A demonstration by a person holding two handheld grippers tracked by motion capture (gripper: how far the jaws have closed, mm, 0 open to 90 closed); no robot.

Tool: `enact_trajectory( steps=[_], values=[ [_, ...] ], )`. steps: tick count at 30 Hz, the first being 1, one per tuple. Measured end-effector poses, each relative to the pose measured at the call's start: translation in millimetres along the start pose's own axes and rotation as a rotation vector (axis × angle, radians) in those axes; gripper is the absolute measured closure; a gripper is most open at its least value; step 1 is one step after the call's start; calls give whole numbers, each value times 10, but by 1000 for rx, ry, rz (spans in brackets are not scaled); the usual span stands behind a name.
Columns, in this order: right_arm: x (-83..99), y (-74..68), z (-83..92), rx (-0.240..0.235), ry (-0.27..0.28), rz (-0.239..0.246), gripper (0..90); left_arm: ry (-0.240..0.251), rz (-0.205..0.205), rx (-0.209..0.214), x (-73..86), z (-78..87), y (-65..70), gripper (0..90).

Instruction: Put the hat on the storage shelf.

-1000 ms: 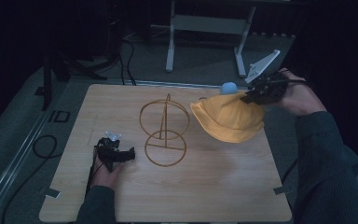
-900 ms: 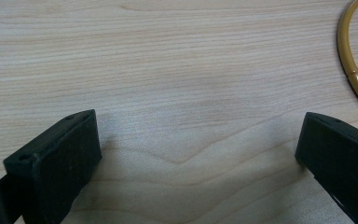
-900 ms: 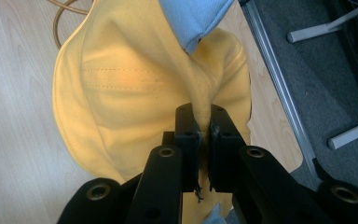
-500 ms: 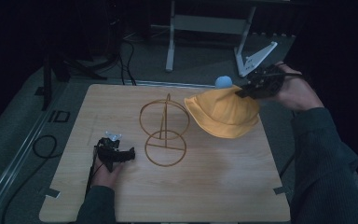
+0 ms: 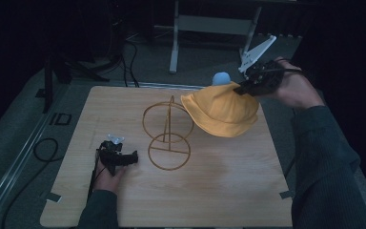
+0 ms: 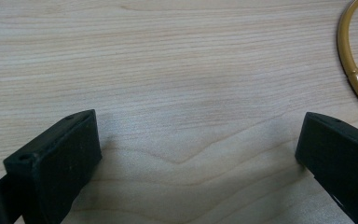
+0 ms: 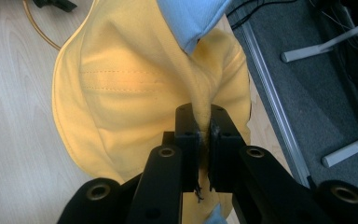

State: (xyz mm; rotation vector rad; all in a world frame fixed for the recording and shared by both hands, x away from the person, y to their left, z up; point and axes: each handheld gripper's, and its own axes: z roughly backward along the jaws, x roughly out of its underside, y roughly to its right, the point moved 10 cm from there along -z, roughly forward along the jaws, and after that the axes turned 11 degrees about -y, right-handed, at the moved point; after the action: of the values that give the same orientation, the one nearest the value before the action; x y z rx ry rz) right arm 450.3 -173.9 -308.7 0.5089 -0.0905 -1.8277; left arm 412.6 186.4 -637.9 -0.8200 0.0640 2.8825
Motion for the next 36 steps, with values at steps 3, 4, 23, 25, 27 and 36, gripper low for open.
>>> enact_trajectory(
  steps=[3, 4, 23, 25, 27, 36],
  values=[
    [-18, 3, 4, 1, 3, -1, 846, 0, 0, 0, 0, 0, 0, 0],
    [-38, 7, 6, 3, 3, -1, 846, 0, 0, 0, 0, 0, 0, 0],
    [-337, -49, 54, 17, 19, 36, 846, 0, 0, 0, 0, 0, 0, 0],
    [-359, -58, 54, 16, 21, 40, 846, 0, 0, 0, 0, 0, 0, 0],
    [-422, -87, 63, 11, 31, 47, 846, -1, -2, 1, -1, 0, 2, 0],
    [-649, -186, 8, -11, 50, 75, 845, -2, -3, 1, 0, 0, 2, 0]
  ],
)
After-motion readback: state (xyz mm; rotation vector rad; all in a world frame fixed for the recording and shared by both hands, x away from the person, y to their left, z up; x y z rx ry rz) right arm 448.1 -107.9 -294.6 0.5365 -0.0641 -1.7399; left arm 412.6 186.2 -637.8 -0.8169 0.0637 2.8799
